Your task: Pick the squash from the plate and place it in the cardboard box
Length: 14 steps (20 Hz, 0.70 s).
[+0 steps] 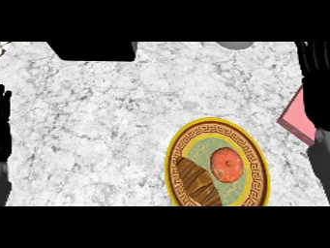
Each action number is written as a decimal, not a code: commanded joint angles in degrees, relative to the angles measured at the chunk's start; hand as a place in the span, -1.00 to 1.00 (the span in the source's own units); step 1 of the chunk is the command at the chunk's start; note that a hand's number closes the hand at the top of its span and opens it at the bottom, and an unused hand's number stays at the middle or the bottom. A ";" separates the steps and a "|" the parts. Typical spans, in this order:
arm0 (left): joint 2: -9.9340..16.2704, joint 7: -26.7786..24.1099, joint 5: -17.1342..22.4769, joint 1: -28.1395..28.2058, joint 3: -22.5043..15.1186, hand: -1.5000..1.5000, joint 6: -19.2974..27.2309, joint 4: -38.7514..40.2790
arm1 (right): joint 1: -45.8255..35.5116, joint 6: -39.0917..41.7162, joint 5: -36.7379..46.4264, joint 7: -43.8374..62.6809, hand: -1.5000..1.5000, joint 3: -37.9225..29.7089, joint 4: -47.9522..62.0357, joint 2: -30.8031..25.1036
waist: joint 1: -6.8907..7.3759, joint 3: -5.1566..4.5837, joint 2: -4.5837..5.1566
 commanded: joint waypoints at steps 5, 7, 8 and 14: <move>6.29 -0.29 -6.20 -0.54 -8.96 0.00 -9.63 -3.45 | 6.85 -12.98 11.63 8.97 -1.00 -3.43 -10.45 -9.71 | -9.07 -0.68 -2.25; 6.72 -0.18 -6.39 -0.19 -10.75 0.00 -11.78 -3.83 | 13.76 -10.53 19.67 13.12 -1.00 -0.26 -3.99 -18.24 | -12.16 -1.36 -1.25; 7.57 -0.14 -5.93 0.70 -11.59 0.00 -14.15 -4.07 | 16.21 -12.96 20.34 14.99 -1.00 -1.05 -5.86 -18.09 | -11.11 -0.98 -1.66; 6.67 -0.15 -6.51 0.91 -15.30 0.00 -17.29 -7.68 | 30.49 -18.08 34.44 18.37 -1.00 4.55 -23.16 -21.90 | -6.06 -0.56 -1.24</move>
